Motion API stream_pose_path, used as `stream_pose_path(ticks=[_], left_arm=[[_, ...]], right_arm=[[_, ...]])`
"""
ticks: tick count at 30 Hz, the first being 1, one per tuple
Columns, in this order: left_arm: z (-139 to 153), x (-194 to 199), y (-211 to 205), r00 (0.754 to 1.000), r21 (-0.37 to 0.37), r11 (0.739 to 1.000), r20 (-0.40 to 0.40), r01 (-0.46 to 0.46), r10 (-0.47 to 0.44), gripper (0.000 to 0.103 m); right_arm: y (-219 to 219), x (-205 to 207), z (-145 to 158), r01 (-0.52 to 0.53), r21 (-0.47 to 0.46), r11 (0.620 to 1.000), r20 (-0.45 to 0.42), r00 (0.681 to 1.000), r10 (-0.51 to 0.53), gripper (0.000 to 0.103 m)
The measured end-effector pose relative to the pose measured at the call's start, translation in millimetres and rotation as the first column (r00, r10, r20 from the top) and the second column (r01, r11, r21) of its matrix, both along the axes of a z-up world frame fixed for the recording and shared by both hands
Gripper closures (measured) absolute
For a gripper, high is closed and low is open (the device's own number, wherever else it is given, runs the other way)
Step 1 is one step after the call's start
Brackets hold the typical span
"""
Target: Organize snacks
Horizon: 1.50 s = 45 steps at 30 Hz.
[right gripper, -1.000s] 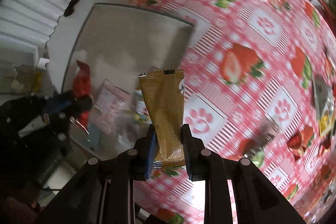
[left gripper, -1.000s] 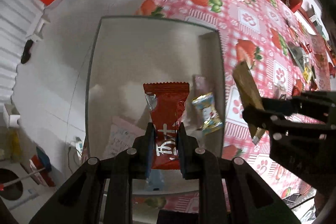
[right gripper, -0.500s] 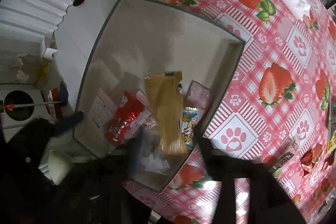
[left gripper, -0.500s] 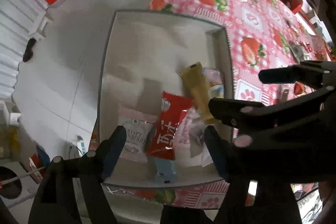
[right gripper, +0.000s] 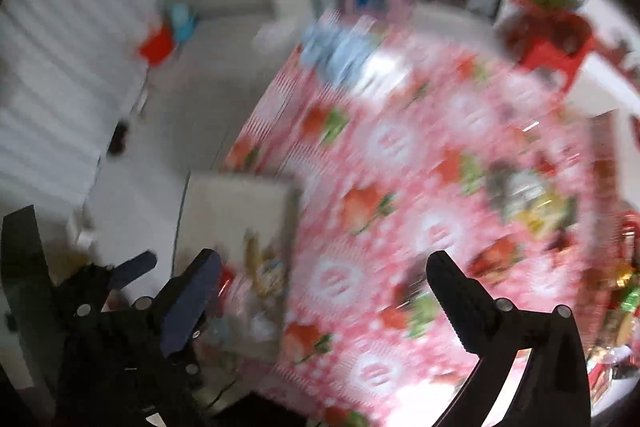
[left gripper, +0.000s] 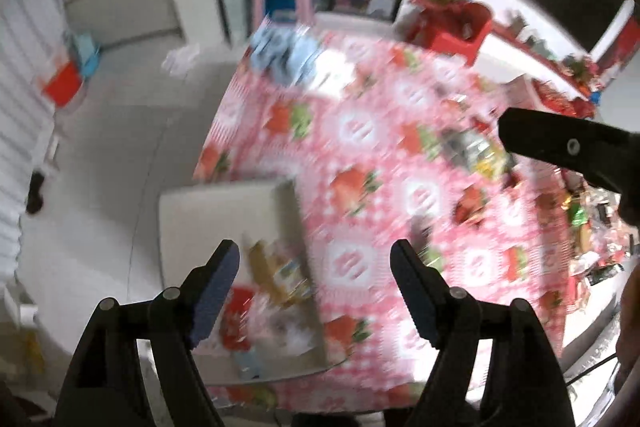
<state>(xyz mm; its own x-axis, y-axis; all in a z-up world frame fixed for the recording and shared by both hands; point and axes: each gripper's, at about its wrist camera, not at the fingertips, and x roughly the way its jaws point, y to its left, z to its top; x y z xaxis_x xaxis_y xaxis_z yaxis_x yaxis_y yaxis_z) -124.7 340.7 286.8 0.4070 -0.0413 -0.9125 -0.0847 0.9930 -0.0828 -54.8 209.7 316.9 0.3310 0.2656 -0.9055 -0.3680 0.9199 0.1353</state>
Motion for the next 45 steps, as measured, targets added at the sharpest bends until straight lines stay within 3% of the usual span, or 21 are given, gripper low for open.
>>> stream_pose_path(ticks=[6,15,25,45], left_arm=[[62,18,-46,0.989,0.016,0.996,0.118,0.084,-0.085,0.021],[108,28,-104,0.959,0.101,0.978,0.2,0.184,-0.201,0.021],[120,37,-128,0.947,0.203,0.961,0.22,0.189,-0.232,0.021],[116,52,-141,0.937,0.242,0.946,0.221,0.216,-0.271,0.021]], right_arm=[[-63,0,64,0.14,0.034,0.99,0.184,0.972,-0.144,0.0],[-128,-13,104,0.245,0.074,0.967,0.285,0.924,-0.256,0.0],[-166,-25,107,0.314,0.08,0.946,0.287,0.901,-0.324,0.0],[-185,-19,104,0.352,0.046,0.935,0.303,0.887,-0.349,0.0]])
